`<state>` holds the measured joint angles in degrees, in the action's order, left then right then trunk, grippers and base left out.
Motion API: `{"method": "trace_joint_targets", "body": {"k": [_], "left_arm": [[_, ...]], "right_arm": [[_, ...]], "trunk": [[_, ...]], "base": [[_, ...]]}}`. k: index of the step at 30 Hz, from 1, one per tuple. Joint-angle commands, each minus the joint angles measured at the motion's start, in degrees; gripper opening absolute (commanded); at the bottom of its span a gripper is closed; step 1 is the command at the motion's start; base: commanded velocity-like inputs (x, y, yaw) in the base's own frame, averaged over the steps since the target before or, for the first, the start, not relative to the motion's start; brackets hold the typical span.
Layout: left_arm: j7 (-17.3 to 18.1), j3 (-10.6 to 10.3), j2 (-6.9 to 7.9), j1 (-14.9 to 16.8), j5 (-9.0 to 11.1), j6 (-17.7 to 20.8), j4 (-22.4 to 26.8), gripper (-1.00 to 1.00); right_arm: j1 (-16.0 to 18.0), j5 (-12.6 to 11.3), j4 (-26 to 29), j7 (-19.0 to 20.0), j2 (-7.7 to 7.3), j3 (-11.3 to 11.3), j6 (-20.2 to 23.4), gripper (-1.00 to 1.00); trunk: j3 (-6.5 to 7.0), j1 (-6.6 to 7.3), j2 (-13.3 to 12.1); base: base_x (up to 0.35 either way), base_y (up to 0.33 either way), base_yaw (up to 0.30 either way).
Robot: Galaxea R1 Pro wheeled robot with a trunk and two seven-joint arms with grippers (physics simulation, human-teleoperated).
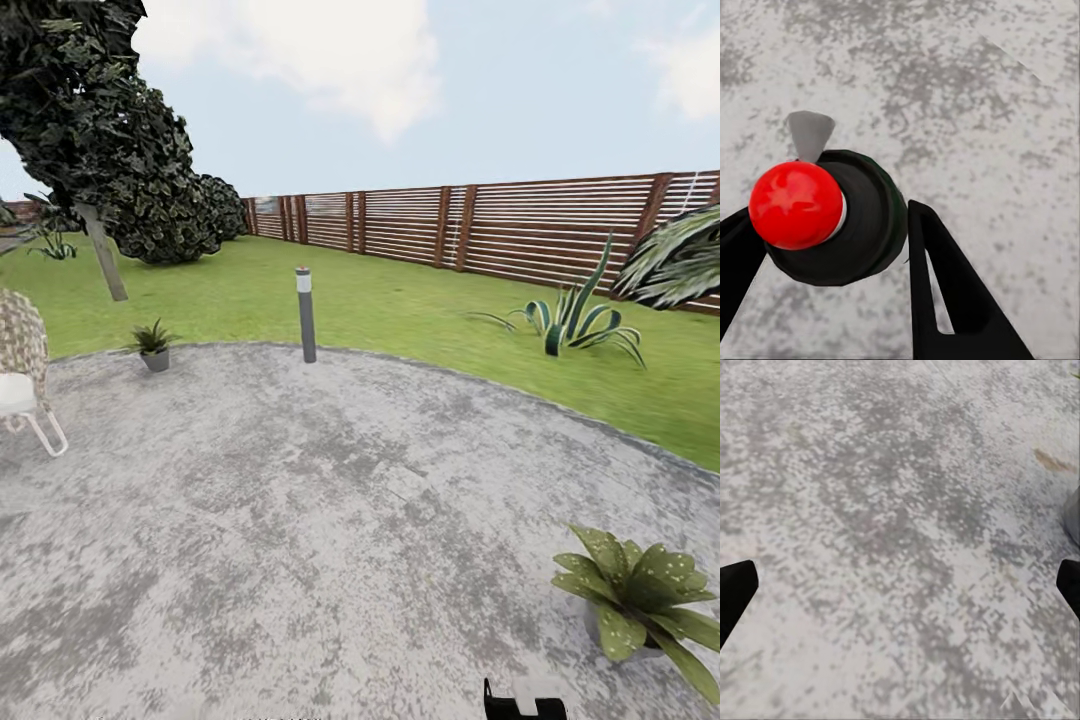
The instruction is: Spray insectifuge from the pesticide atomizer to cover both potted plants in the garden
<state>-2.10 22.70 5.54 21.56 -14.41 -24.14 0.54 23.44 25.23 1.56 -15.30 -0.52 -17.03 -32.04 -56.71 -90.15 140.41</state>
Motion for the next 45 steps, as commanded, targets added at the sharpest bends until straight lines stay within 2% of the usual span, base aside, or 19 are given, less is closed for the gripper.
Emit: {"method": "trace_joint_targets", "body": {"k": [1, 20, 45], "left_arm": [[-0.2, 0.3, 0.0, 0.1, -0.6, -0.2, -0.1, -1.0], [-0.3, 0.4, 0.08, 0.0, -0.6, -0.3, -0.1, -1.0], [-0.3, 0.5, 0.09, 0.0, -0.2, -0.3, -0.1, -1.0]], "right_arm": [[0.0, 0.6, -0.1, -0.3, -0.01, -0.3, -0.1, 1.0], [0.0, 0.7, -0.1, -0.3, -0.01, -0.3, -0.1, 1.0], [0.0, 0.8, -0.1, -0.3, -0.01, -0.3, -0.1, 1.0]], "trunk": [[-0.05, 0.01, 0.0], [-0.12, 0.01, 0.0], [-1.61, 0.01, 0.0]], "base": [[0.0, 0.0, 0.279], [0.304, 0.0, 0.278], [0.336, -0.06, 0.228]]}}
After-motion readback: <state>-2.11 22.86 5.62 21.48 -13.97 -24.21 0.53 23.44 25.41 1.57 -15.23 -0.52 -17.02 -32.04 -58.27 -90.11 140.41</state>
